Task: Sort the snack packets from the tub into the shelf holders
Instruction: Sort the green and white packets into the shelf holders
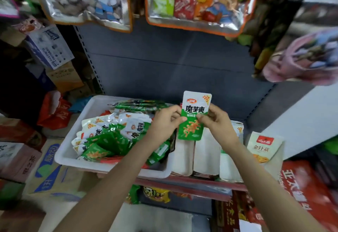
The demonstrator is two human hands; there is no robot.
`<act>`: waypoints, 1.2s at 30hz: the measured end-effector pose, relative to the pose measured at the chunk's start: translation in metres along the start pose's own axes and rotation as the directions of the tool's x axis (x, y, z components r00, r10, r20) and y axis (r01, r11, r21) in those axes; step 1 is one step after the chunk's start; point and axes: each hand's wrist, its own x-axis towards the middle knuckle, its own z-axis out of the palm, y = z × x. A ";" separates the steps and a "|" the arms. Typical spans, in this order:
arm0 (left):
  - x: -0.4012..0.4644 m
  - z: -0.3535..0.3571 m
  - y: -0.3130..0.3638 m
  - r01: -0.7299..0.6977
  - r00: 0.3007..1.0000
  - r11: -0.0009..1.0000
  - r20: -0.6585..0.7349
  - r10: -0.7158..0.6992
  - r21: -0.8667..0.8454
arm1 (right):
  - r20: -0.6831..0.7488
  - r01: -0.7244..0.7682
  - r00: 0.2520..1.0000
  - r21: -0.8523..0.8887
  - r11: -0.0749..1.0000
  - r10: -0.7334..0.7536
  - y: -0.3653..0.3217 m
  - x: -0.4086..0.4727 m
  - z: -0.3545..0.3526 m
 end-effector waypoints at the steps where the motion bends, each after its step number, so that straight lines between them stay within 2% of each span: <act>1: 0.003 0.013 0.006 -0.005 0.999 1.000 0.038 0.005 0.003 | -0.046 0.029 0.999 0.004 1.000 -0.029 -0.001 -0.003 -0.014; 4: 0.011 0.056 0.024 -0.016 0.995 1.000 0.100 0.014 0.015 | -0.150 0.082 0.985 -0.055 0.995 -0.089 -0.003 -0.014 -0.056; 7: 0.021 0.092 0.028 -0.018 0.995 0.997 0.101 0.009 0.080 | -0.179 0.077 0.975 -0.290 0.954 -0.133 0.004 -0.021 -0.091; 8: 0.025 0.101 0.026 -0.044 0.994 0.985 0.104 0.026 0.170 | -0.183 0.049 0.976 -0.337 0.940 -0.116 0.007 -0.023 -0.100; 9: 0.029 0.108 0.022 -0.090 0.991 0.943 0.120 0.054 0.320 | -0.185 0.025 0.977 -0.376 0.926 -0.102 0.012 -0.024 -0.109; 11: 0.035 0.117 0.017 -0.165 0.983 0.773 0.165 0.079 0.612 | -0.177 0.006 0.979 -0.457 0.889 -0.097 0.021 -0.024 -0.122; 13: 0.039 0.121 0.014 -0.184 0.980 0.676 0.184 0.073 0.714 | -0.146 -0.005 0.986 -0.509 0.860 -0.081 0.030 -0.023 -0.130; 17: 0.044 0.124 0.010 -0.198 0.971 0.627 0.238 0.022 0.753 | -0.079 -0.036 0.997 -0.586 0.810 -0.013 0.041 -0.019 -0.132; 22: 0.042 0.128 0.010 -0.173 0.978 0.660 0.205 0.029 0.731 | 0.033 -0.028 0.997 -0.686 0.727 0.070 0.061 -0.017 -0.126; 27: 0.041 0.128 0.009 -0.166 0.982 0.688 0.180 0.053 0.706 | 0.115 0.054 0.988 -0.873 0.486 0.098 0.081 -0.008 -0.120; 29: 0.041 0.128 0.008 -0.163 0.983 0.688 0.176 0.051 0.707 | 0.123 0.085 0.990 -0.903 0.420 0.063 0.084 -0.006 -0.118; 32: 0.040 0.128 0.009 -0.167 0.984 0.674 0.164 0.069 0.720 | 0.120 0.140 0.989 -0.934 0.329 -0.082 0.087 -0.006 -0.115; 34: 0.037 0.126 0.011 -0.171 0.984 0.682 0.151 0.090 0.711 | 0.094 0.140 0.983 -0.937 0.319 -0.155 0.088 -0.007 -0.113; 36: 0.031 0.119 0.013 -0.166 0.986 0.700 0.119 0.117 0.694 | 0.075 0.157 0.973 -0.910 0.385 -0.220 0.087 -0.010 -0.107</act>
